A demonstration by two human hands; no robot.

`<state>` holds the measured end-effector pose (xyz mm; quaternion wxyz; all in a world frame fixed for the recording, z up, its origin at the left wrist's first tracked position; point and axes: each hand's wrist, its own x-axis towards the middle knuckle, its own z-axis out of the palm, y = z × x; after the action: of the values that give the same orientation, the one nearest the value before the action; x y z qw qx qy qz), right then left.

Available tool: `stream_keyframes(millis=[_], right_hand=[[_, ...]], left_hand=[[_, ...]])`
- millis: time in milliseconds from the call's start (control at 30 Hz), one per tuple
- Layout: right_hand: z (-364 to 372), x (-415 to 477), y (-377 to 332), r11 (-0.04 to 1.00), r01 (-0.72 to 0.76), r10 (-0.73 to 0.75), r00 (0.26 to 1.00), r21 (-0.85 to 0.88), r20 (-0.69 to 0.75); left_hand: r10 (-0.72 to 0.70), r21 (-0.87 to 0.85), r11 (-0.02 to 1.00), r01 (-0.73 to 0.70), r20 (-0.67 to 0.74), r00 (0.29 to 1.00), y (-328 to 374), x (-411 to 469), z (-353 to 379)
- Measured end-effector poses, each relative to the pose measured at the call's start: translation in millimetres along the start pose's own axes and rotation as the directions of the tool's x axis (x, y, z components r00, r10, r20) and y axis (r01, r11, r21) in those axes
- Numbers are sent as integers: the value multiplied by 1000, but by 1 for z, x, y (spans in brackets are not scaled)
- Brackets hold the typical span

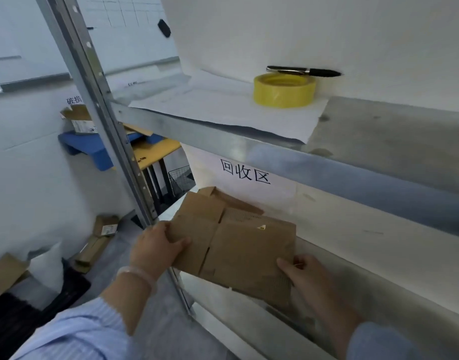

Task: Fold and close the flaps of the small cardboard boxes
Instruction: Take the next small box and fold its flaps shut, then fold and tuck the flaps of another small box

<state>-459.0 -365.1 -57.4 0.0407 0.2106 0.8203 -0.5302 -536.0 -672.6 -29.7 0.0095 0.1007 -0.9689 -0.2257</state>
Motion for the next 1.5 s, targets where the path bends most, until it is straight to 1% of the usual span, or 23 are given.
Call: stream_keyframes(millis=[133,267,367,500,567,633,667,700,733,767,800,867,900,967,1033,1100,1200,1233,1300,1333,1400,1467,1500], right_hand=[[26,38,-20,997,-49,48,999,-63,-18],[47,63,-34,991,-87,82,995,-102,-52],[65,74,-37,983,-148,139,987,-109,-84],[88,81,-44,970,-224,205,962,-90,-182],[97,80,-50,955,-268,240,949,-123,-205],[102,76,-51,930,-323,284,935,-174,-215],[103,72,-50,918,-346,304,927,-195,-219],[103,67,-50,908,-358,310,923,-216,-227],[100,60,-49,904,-355,296,921,-239,-252],[96,53,-48,895,-345,263,920,-283,-289],[91,45,-46,875,-330,216,922,-355,-322],[79,23,-42,802,-297,116,928,-518,-354],[73,12,-39,779,-283,78,929,-560,-362],[61,-13,-34,758,-292,42,914,-583,-403],[45,-38,-22,744,-291,-54,871,-601,-488],[24,-66,-8,726,-290,-130,832,-624,-539],[-14,-119,12,713,-357,-123,784,-603,-609],[-28,-139,21,701,-396,-115,758,-593,-642],[-56,-178,41,685,-471,-70,717,-556,-694],[-71,-199,52,679,-500,-52,697,-537,-715],[-101,-250,77,674,-551,-3,664,-492,-748],[-124,-288,97,656,-578,5,646,-485,-764],[-139,-315,111,652,-605,9,610,-458,-793]], left_hand=[[23,65,998,-23,5,1000,-2,49,-3],[39,80,996,-45,74,996,-14,96,3],[97,102,989,-110,122,988,-16,124,10],[159,165,969,-186,163,974,-13,151,18],[187,226,944,-240,236,954,-11,159,23],[192,286,912,-295,338,922,-10,161,30],[215,298,895,-333,365,906,-9,161,34],[270,289,876,-387,371,888,-8,160,39],[355,263,850,-456,353,866,-6,158,42],[454,227,812,-538,332,827,-2,155,46],[556,183,760,-624,314,770,4,151,50],[706,93,645,-758,308,638,24,135,56],[764,49,586,-809,299,572,36,124,58],[870,-21,443,-896,252,424,62,98,65],[937,-103,311,-945,198,287,88,67,69],[968,-123,209,-970,166,187,117,30,68],[989,-120,84,-989,135,67,161,-33,66],[991,-126,34,-991,131,17,175,-56,68],[989,-165,-44,-985,130,-65,202,-103,74],[987,-189,-72,-979,129,-97,215,-129,76],[986,-226,-132,-965,69,-151,241,-188,81],[980,-262,-187,-947,13,-197,259,-233,86],[973,-283,-223,-933,-12,-229,271,-266,89]])
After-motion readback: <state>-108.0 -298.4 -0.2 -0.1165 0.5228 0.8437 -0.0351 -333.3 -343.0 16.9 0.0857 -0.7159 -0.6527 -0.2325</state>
